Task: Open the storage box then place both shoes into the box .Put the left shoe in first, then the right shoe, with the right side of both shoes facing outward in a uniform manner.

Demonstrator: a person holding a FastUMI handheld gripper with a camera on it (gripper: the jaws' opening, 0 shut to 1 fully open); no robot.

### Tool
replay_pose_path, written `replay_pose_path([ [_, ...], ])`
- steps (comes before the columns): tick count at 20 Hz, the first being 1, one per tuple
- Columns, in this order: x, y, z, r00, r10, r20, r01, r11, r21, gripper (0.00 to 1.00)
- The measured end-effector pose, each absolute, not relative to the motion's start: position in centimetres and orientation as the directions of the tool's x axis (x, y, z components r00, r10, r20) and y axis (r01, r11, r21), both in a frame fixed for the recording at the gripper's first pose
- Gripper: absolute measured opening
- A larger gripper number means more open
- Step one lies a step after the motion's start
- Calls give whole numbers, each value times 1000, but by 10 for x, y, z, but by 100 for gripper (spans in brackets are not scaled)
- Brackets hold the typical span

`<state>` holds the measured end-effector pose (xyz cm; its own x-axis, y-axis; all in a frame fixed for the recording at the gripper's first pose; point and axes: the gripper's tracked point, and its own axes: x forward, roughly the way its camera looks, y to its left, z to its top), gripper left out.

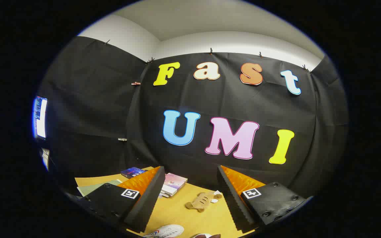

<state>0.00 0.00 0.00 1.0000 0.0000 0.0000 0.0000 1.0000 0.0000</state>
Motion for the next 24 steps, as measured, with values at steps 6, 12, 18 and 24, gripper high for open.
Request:
replay_pose_path([
  [6,1,5,1,1000,11,-2,-11,1000,-1,97],
  [12,1,13,2,999,35,-5,-35,999,24,97],
  [18,3,52,-9,975,218,-39,-213,971,106,97],
  [24,-1,117,-68,814,571,-104,-456,739,496,97],
])
